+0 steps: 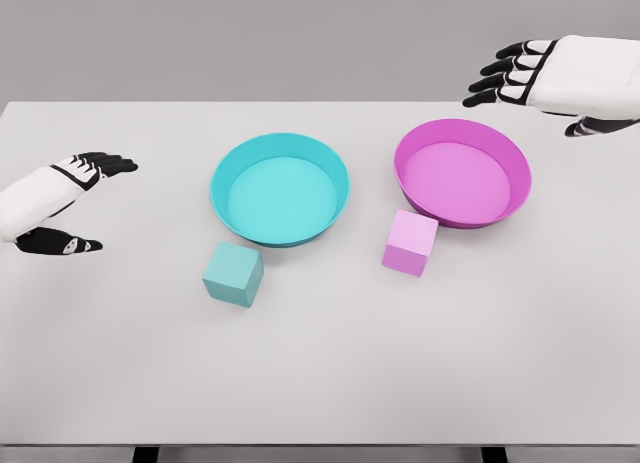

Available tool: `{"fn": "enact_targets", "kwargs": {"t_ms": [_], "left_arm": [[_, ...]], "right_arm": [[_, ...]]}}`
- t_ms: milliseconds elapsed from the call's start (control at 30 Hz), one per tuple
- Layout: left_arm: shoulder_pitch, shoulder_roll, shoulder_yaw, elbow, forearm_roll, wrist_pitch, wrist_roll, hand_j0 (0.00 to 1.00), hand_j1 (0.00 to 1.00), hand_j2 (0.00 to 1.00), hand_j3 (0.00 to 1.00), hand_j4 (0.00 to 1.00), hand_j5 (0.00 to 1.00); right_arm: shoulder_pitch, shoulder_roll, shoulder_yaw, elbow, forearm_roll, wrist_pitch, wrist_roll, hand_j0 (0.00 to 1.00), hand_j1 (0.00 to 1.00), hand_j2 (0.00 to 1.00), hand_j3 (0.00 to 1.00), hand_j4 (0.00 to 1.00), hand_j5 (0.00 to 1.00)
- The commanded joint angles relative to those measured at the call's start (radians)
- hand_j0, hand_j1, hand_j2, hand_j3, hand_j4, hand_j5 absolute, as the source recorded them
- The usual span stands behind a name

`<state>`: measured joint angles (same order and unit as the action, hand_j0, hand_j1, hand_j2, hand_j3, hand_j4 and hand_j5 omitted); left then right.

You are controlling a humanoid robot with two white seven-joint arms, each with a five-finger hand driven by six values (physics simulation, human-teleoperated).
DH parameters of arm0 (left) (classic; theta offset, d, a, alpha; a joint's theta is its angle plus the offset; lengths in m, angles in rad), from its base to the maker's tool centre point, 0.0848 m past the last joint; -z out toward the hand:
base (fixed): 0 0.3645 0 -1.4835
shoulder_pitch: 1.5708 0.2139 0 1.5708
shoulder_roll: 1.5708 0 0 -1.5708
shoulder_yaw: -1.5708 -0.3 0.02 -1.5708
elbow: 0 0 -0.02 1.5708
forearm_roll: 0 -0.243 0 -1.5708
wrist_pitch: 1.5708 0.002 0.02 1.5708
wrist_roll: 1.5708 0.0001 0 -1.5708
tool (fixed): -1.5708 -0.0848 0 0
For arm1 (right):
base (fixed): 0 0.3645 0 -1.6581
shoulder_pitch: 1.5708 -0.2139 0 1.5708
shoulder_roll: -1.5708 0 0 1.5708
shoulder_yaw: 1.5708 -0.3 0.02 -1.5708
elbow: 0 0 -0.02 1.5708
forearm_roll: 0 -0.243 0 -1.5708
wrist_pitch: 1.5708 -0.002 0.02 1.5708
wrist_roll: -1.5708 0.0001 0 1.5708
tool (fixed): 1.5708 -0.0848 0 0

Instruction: Place the blocks in the corresponding plates according to their colors

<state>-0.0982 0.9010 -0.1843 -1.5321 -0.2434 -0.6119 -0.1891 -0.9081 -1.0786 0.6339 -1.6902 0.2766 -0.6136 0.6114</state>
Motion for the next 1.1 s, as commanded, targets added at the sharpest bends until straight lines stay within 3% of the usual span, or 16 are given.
{"fn": "enact_targets", "kwargs": {"t_ms": [0,133,233,333,400,467,500,533,633,700,767,833,900,1067], "left_arm": [[-0.002,0.001,0.000,-0.002,0.007,0.001,0.000,1.00,1.00,1.00,1.00,1.00,1.00],[0.000,0.001,-0.001,-0.002,0.007,0.001,0.000,1.00,1.00,1.00,1.00,1.00,1.00],[-0.005,0.016,0.000,-0.007,-0.005,0.001,-0.061,1.00,1.00,1.00,1.00,1.00,1.00],[-0.058,0.029,0.000,-0.062,-0.008,0.001,-0.168,1.00,1.00,1.00,1.00,1.00,1.00],[-0.078,0.073,-0.001,-0.085,-0.005,0.001,-0.196,1.00,1.00,1.00,1.00,1.00,1.00],[-0.120,0.079,-0.009,-0.086,-0.002,0.001,-0.279,1.00,1.00,1.00,1.00,1.00,1.00],[-0.159,0.079,-0.046,-0.085,0.006,0.001,-0.343,1.00,1.00,1.00,1.00,1.00,1.00],[-0.189,0.079,-0.082,-0.083,0.013,0.001,-0.355,1.00,1.00,1.00,1.00,1.00,1.00],[-0.334,0.073,-0.236,-0.071,0.045,0.001,-0.365,1.00,1.00,1.00,1.00,1.00,1.00],[-0.391,0.073,-0.294,-0.072,0.075,0.001,-0.371,1.00,1.00,1.00,1.00,1.00,1.00],[-0.440,0.075,-0.354,-0.076,0.122,0.001,-0.422,1.00,1.00,1.00,1.00,1.00,1.00],[-0.551,0.075,-0.472,-0.076,0.199,0.001,-0.422,1.00,1.00,1.00,1.00,1.00,1.00],[-0.620,0.075,-0.553,-0.077,0.234,0.001,-0.422,1.00,1.00,1.00,1.00,1.00,1.00],[-0.670,0.068,-0.584,-0.088,0.285,0.001,-0.422,1.00,1.00,1.00,1.00,1.00,1.00]], "right_arm": [[0.000,-0.001,-0.002,0.000,-0.004,0.003,0.000,1.00,1.00,1.00,1.00,1.00,1.00],[-0.002,-0.003,0.000,0.000,-0.008,0.003,0.000,1.00,1.00,1.00,1.00,1.00,1.00],[-0.017,-0.036,0.004,0.003,-0.010,0.003,0.000,1.00,1.00,1.00,1.00,1.00,1.00],[-0.037,-0.020,0.193,-0.071,-0.005,0.003,0.000,1.00,1.00,1.00,1.00,1.00,1.00],[-0.054,-0.009,0.237,-0.071,-0.002,0.003,0.000,1.00,1.00,1.00,1.00,1.00,1.00],[-0.055,0.026,0.256,-0.071,-0.002,0.003,0.000,1.00,1.00,1.00,1.00,1.00,1.00],[-0.054,0.037,0.257,-0.069,-0.002,0.003,0.000,1.00,1.00,1.00,1.00,1.00,1.00],[-0.055,0.039,0.259,-0.069,-0.002,0.003,0.000,1.00,1.00,1.00,1.00,1.00,1.00],[-0.057,0.062,0.264,-0.052,0.006,0.003,0.000,1.00,1.00,1.00,1.00,1.00,1.00],[-0.058,0.092,0.264,-0.048,0.067,0.003,0.000,1.00,1.00,1.00,1.00,1.00,1.00],[-0.058,0.108,0.264,-0.048,0.070,0.003,0.000,1.00,1.00,1.00,1.00,1.00,1.00],[-0.063,0.114,0.262,-0.048,0.070,0.003,0.000,1.00,1.00,1.00,1.00,1.00,1.00],[-0.063,0.137,0.265,-0.043,0.072,0.003,0.000,1.00,1.00,1.00,1.00,1.00,1.00],[-0.063,0.164,0.299,-0.026,0.078,0.003,0.000,1.00,1.00,1.00,1.00,1.00,1.00]]}}
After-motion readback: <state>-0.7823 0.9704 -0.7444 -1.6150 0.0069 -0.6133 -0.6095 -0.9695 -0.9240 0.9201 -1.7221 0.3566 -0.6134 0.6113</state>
